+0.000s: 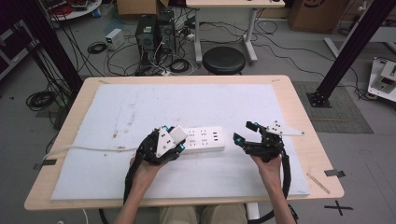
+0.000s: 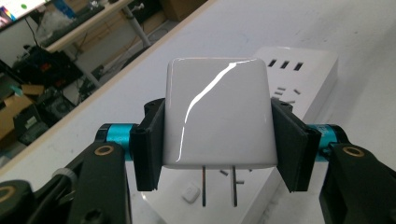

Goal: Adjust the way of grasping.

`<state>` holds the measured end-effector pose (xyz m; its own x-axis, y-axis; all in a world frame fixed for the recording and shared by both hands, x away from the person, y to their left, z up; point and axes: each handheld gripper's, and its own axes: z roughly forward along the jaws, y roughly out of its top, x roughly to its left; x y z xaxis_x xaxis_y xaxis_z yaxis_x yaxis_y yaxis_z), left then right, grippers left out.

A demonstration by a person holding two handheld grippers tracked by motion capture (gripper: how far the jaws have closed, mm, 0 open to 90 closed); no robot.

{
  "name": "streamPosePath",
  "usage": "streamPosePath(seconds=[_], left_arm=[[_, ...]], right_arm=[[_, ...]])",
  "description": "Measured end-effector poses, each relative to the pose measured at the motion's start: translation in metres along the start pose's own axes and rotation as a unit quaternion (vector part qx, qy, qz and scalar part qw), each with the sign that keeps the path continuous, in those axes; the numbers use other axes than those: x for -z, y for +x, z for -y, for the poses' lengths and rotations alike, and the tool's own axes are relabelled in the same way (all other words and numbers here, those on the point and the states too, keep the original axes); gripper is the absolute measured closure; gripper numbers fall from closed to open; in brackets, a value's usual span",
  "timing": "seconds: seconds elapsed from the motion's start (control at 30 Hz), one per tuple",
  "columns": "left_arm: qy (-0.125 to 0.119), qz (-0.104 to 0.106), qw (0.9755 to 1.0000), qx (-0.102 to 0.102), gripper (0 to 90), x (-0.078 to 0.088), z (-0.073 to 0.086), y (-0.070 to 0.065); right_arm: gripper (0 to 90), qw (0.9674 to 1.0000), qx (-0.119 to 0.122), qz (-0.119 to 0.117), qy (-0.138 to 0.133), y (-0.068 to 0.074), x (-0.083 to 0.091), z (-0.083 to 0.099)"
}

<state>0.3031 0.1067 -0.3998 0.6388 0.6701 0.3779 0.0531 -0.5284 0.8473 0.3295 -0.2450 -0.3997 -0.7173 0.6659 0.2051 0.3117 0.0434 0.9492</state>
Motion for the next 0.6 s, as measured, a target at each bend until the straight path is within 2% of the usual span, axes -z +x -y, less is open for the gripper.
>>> streamPosePath(seconds=[0.1,0.13,0.3,0.37,0.4,0.43,0.5,0.57,0.6], left_arm=[[-0.01,-0.005,0.9998,-0.018,42.5,-0.001,-0.001,-0.009],[-0.011,-0.008,0.9996,-0.025,42.4,-0.001,-0.001,-0.011],[-0.016,-0.022,0.9978,-0.06,42.5,-0.002,-0.001,-0.023],[-0.022,-0.027,0.9972,-0.066,42.5,-0.002,-0.001,-0.026],[-0.022,-0.027,0.9972,-0.066,42.5,-0.002,-0.001,-0.026],[-0.033,-0.03,0.9959,-0.079,42.5,-0.002,-0.001,-0.031],[-0.038,-0.033,0.9947,-0.089,42.5,-0.002,0.0,-0.034],[-0.051,-0.037,0.9915,-0.114,42.5,-0.002,0.0,-0.039],[-0.051,-0.037,0.9915,-0.114,42.5,-0.002,0.0,-0.039]], right_arm=[[20.0,0.9999,0.005,-0.012,0.003,0.004,-0.003,-0.005],[20.0,0.9996,0.006,-0.025,0.007,0.008,-0.005,-0.008],[20.0,0.9991,0.011,-0.04,0.009,0.014,-0.009,-0.012],[20.0,0.9983,0.005,-0.058,0.009,0.016,-0.009,-0.012],[20.0,0.9983,0.005,-0.058,0.009,0.016,-0.009,-0.012],[20.0,0.9966,-0.002,-0.081,0.016,0.018,-0.011,-0.012],[20.0,0.9957,0.0,-0.09,0.021,0.019,-0.012,-0.012],[20.0,0.9941,0.0,-0.104,0.029,0.02,-0.015,-0.012],[20.0,0.9941,0.0,-0.104,0.029,0.02,-0.015,-0.012]])
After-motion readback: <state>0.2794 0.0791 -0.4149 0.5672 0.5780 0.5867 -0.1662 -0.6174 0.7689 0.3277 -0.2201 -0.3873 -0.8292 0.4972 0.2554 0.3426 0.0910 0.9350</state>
